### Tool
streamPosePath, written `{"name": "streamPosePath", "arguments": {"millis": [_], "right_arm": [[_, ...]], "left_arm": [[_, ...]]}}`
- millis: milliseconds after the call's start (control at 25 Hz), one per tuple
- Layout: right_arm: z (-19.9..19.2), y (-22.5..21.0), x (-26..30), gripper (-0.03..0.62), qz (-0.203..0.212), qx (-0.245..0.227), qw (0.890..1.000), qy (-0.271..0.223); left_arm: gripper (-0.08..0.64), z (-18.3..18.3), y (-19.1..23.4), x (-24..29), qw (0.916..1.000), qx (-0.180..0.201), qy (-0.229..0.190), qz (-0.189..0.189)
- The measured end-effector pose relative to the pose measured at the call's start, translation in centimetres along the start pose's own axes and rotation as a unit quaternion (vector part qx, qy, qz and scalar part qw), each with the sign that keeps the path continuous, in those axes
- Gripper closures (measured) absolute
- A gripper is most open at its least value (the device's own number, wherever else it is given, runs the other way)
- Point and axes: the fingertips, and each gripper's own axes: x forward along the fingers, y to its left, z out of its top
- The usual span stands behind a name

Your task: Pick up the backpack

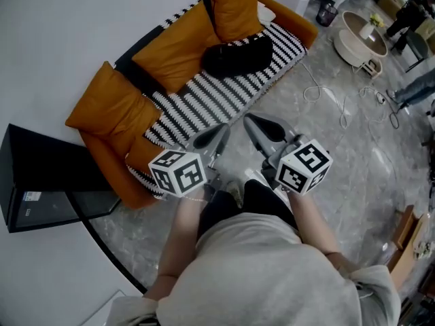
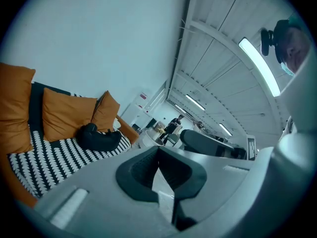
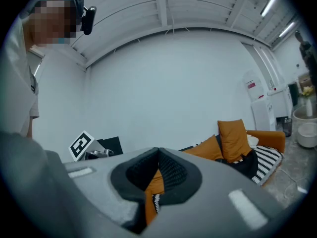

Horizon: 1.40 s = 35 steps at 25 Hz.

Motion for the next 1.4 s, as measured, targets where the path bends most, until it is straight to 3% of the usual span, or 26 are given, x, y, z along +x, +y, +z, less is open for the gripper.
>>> {"name": "streamPosePath", "arguments": {"millis": [280,640,1040,1400], "right_arm": [[-0.5,-2.1,2.8,0.589,0.006,0.014,1.0,0.011],[1.4,-6.7,10.8,0.589,0.048,0.018,0.999,0.016],[5.7,-16.7,19.3,0.589,0.071,0.024,0.997,0.023],[9.4,-26.0,23.5,0.589,0.08,0.026,0.996,0.021]], "left_arm": [[0.557,2.0,3.3,1.1,0.9998,-0.005,-0.009,0.017],[0.555,6.8,9.4,4.5,0.9982,-0.008,-0.023,0.055],[0.555,13.5,15.6,14.0,0.997,-0.014,-0.02,0.074],[0.557,18.8,19.4,22.3,0.9956,-0.006,-0.023,0.091]]}}
